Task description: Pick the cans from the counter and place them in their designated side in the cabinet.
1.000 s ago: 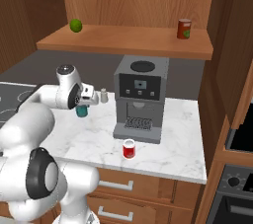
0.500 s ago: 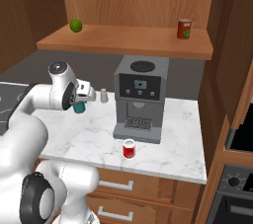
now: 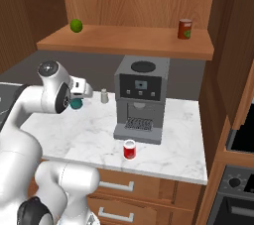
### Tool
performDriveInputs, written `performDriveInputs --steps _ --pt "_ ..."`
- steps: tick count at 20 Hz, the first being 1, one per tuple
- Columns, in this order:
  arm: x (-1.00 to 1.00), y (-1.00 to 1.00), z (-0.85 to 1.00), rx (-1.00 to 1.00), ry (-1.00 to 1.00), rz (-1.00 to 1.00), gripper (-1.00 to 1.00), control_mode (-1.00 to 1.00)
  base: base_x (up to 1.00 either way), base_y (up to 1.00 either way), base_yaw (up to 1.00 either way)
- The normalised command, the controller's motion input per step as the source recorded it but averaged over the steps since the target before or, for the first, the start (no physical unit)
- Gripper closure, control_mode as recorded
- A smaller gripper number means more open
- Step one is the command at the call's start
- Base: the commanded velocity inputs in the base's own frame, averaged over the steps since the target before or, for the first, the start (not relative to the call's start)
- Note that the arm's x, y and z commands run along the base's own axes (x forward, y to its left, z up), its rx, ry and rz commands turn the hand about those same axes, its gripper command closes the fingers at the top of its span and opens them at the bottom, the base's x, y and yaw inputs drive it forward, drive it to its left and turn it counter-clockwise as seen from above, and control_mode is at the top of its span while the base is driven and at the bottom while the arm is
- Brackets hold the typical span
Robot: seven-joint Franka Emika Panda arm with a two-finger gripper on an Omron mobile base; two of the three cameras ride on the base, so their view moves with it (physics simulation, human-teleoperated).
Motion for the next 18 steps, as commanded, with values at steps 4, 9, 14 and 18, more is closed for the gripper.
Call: performDriveInputs --steps 4,9,14,18 --pt "-0.28 -0.01 0.37 0.0 -0.1 0.0 1.0 -1.0 0.0 0.0 0.0" --pt "-0.27 -0.02 0.36 0.0 -0.1 0.0 1.0 -1.0 0.0 0.0 0.0" --pt "-0.29 -0.01 0.39 0.0 -0.06 0.0 1.0 -1.0 0.0 0.0 0.0" --pt "-0.32 -0.04 0.39 0.0 -0.05 0.0 1.0 -1.0 0.0 0.0 0.0"
